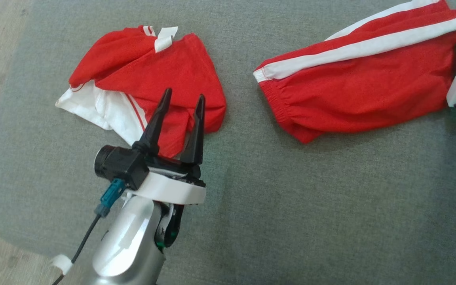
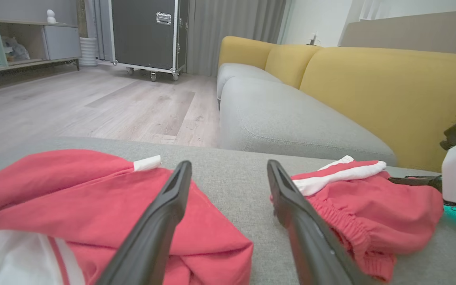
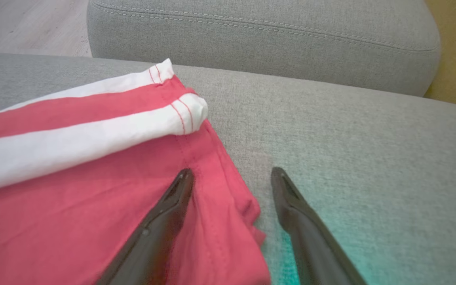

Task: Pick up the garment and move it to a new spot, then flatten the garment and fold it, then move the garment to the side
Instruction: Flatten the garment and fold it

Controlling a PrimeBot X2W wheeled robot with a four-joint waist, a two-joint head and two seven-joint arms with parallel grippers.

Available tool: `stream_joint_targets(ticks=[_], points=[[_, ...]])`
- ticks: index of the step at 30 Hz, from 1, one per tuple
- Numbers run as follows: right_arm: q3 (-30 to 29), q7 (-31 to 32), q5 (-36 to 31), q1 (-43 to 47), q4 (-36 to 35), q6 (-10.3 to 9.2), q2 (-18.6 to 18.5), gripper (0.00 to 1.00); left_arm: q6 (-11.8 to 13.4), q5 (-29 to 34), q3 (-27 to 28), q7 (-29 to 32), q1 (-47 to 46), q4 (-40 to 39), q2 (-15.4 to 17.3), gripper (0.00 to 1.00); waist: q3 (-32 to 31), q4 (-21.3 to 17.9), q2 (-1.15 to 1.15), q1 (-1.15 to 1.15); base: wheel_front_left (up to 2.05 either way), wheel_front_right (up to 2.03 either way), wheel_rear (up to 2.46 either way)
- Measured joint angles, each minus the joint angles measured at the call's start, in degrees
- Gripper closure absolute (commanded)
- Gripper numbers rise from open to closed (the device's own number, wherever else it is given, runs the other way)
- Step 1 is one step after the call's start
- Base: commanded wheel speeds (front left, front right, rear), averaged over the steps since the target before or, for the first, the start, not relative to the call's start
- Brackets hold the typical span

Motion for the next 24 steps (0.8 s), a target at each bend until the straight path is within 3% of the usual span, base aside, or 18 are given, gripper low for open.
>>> stream_joint_targets(ticks=[1,2,14,24], points=[[0.1,0.4,-0.1,-0.6,0.4,0.0,0.0,0.63,0.3,-0.1,0.0,0.0,0.0,0.0,0.0,0.0,0.1,0.0,0.0,0.0,0.0,0.0,0.0],[0.2,0.5,-0.2,-1.0,0.8,0.0,0.0,1.0,0.4,-0.1,0.1,0.0,0.0,0.0,0.0,0.0,0.2,0.0,0.0,0.0,0.0,0.0,0.0],[2.2,-3.6,2.7,-1.0,3.7,0.0,0.6,1.0,0.3,0.3,2.8,0.0,0.4,0.1,0.0,0.0,-3.5,-4.8,0.0,0.0,0.0,0.0,0.0],[-0.9,-5.4,6.2,6.3,4.4,0.0,-4.5,1.0,-0.5,1.7,4.2,0.0,4.2,0.6,0.0,0.0,-8.9,-9.7,0.0,-0.01,0.0,0.0,0.0]])
